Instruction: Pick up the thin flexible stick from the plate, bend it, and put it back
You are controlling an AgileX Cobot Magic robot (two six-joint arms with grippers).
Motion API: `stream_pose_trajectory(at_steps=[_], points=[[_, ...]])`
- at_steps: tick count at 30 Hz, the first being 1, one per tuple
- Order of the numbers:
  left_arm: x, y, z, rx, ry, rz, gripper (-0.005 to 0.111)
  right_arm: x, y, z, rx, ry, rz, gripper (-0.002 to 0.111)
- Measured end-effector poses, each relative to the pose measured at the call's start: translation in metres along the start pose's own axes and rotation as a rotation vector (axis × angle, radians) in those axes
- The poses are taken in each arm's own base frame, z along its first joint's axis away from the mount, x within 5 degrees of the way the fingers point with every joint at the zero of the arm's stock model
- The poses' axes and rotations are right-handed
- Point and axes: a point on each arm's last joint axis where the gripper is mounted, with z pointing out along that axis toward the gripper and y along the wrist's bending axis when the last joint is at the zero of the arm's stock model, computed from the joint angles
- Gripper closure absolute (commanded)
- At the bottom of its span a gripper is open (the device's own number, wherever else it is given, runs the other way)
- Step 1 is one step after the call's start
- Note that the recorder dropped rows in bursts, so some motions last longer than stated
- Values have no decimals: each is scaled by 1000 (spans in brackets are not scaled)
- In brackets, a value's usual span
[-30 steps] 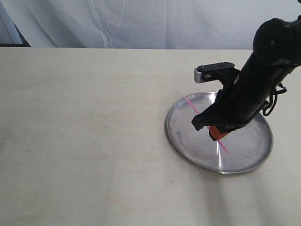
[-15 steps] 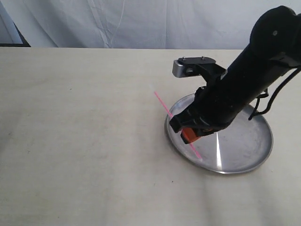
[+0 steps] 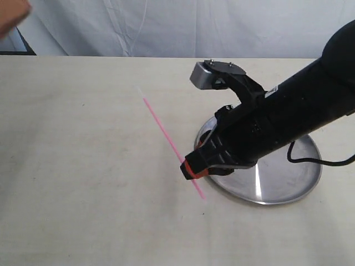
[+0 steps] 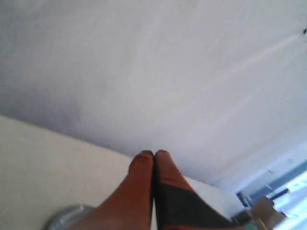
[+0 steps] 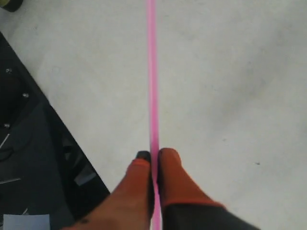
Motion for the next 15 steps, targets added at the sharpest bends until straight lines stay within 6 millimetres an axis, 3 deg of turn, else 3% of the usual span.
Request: stream_pose_trajectory(at_steps=[3, 5, 7, 15], points=[[24, 29, 28, 56, 278, -201, 107, -4, 6, 0, -63, -54, -30, 109], [43, 44, 34, 73, 471, -249, 107, -8, 10, -1, -114, -100, -36, 109], [52, 52, 36, 86, 555, -294, 107, -10, 13, -1, -140, -130, -44, 109], [42, 51, 42, 127, 443, -389, 107, -14, 15, -2, -164, -166, -30, 109]])
